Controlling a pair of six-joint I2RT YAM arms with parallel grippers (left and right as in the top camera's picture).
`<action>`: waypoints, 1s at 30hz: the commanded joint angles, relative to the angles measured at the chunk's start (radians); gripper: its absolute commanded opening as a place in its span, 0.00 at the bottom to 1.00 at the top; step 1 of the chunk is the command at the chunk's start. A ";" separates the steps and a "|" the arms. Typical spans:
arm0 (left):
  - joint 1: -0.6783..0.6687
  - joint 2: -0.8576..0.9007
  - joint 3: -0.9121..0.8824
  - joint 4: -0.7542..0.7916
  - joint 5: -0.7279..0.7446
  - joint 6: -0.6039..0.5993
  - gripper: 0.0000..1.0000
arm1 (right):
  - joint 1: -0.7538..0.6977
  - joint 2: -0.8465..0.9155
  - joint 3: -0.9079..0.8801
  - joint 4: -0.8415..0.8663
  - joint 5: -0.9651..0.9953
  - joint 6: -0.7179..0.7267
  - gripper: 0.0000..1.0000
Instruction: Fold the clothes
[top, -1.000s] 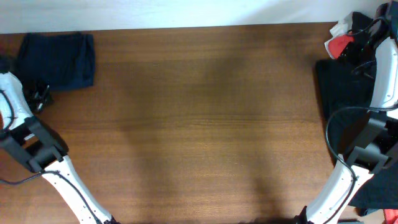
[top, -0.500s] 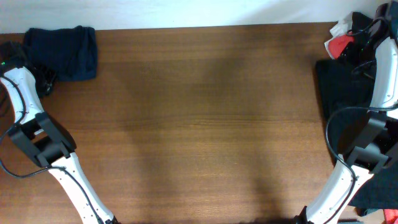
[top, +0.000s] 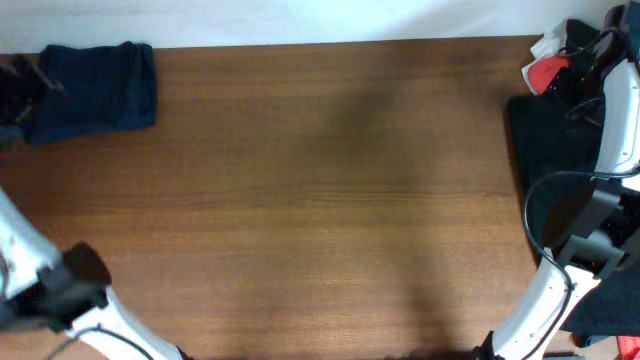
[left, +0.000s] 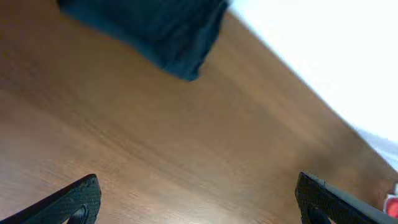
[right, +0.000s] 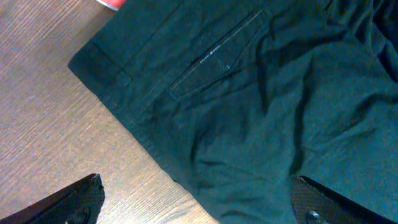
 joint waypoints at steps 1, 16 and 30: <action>-0.074 -0.307 -0.346 -0.003 0.009 0.053 0.99 | 0.003 -0.008 0.011 0.000 0.009 0.011 0.99; -0.509 -1.344 -1.540 0.297 -0.130 0.155 0.99 | 0.003 -0.008 0.011 0.000 0.009 0.011 0.99; -0.500 -2.082 -2.693 1.627 -0.139 0.302 0.99 | 0.003 -0.008 0.011 0.000 0.009 0.011 0.99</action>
